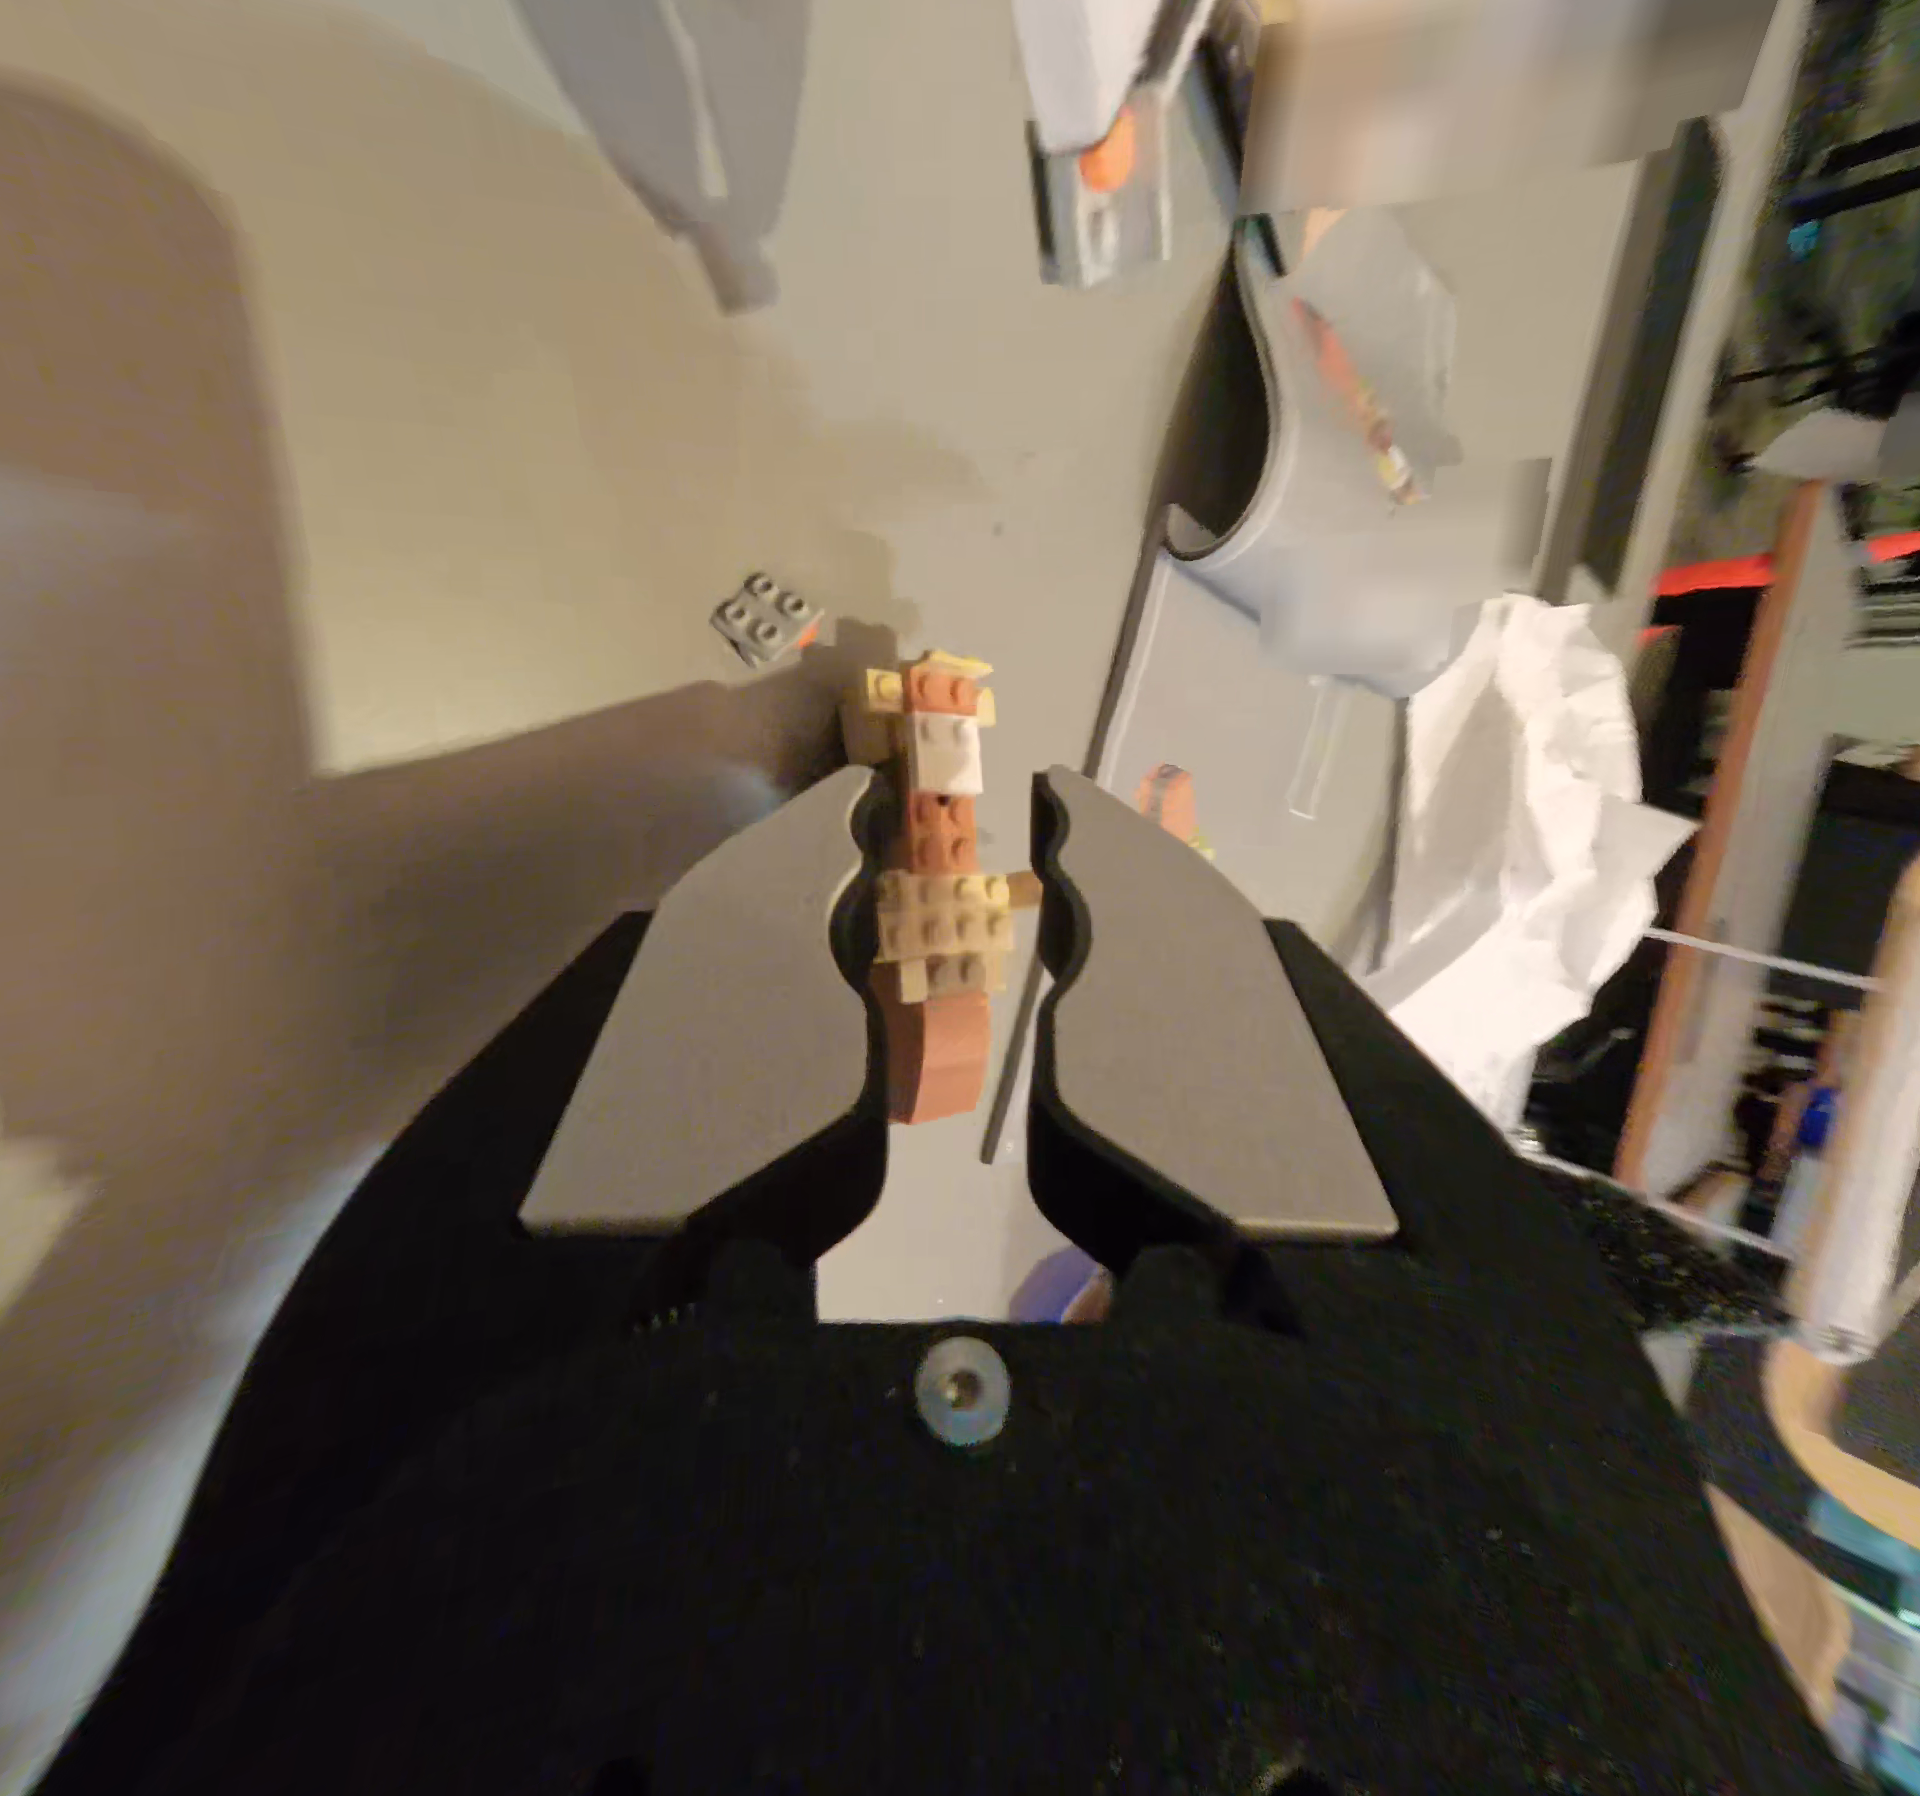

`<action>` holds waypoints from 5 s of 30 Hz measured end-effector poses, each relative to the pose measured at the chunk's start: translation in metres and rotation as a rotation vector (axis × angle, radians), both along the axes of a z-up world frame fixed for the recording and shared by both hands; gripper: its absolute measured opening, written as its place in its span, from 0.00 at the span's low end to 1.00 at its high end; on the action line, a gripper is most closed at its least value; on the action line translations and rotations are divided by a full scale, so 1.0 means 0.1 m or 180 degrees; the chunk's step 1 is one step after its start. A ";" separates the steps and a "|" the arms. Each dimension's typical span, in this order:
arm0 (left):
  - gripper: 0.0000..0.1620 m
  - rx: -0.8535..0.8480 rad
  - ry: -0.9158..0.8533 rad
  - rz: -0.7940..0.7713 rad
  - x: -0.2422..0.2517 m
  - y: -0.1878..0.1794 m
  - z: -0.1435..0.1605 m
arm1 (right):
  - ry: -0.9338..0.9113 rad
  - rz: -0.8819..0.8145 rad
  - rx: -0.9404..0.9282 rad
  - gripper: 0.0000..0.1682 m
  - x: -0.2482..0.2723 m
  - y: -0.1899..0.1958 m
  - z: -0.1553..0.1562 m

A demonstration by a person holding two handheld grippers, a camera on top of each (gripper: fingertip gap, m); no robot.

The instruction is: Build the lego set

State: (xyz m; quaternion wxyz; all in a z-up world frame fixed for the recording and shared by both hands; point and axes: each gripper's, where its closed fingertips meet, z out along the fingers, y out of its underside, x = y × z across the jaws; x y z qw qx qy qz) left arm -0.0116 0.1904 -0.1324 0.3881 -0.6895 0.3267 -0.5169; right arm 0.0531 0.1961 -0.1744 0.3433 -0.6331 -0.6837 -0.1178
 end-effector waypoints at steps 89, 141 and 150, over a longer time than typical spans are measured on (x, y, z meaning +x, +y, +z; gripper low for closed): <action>0.06 0.1389 0.0533 -0.1018 0.44 -0.45 -0.18 | 0.0655 0.0348 -0.0866 0.12 -0.10 -0.58 0.08; 0.06 0.3622 0.1165 -0.0882 0.59 -0.73 -0.40 | 0.0605 -0.0096 0.0569 0.22 0.15 -0.79 -0.22; 0.06 0.3573 0.1311 -0.0875 0.57 -0.78 -0.42 | 0.0565 -0.0121 0.0500 0.22 0.17 -0.85 -0.26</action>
